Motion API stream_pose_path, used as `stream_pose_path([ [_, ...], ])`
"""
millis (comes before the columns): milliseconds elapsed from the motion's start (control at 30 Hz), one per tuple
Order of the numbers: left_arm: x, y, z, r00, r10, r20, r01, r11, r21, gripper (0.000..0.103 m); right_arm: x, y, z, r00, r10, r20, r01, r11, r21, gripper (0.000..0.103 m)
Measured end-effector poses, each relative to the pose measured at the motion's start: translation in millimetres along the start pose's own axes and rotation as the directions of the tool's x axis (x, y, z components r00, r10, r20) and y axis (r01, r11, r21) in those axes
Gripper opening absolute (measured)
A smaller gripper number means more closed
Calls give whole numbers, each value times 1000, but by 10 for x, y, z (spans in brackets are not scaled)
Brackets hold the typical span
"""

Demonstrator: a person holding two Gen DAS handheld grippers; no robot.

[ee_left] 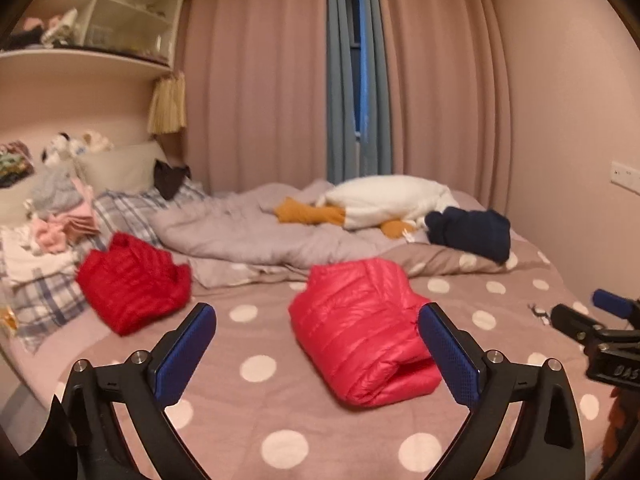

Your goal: Fold large clothes

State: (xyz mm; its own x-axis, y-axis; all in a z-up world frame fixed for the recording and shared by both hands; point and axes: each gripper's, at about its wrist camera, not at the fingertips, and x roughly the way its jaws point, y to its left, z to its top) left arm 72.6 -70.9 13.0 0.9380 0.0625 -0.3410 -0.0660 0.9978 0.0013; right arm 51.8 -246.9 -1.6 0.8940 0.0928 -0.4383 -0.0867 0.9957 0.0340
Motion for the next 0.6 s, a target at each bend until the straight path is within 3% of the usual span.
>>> stream_pose_path([
  [167,-71,47,3,991,-109,-75,103,992,-76,102,-351,-22,-38,1000,10,3,-10,1000,27,103],
  [333,-194,-13,-7,996,-70,-47,67,996,-62,102,-583,4,-69,999,-8,35,7,1000,25,103],
  [600,-300,-15,-88,995,-104,2,104,992,-77,102,-673,53,-133,996,-58,65,55,997,52,103],
])
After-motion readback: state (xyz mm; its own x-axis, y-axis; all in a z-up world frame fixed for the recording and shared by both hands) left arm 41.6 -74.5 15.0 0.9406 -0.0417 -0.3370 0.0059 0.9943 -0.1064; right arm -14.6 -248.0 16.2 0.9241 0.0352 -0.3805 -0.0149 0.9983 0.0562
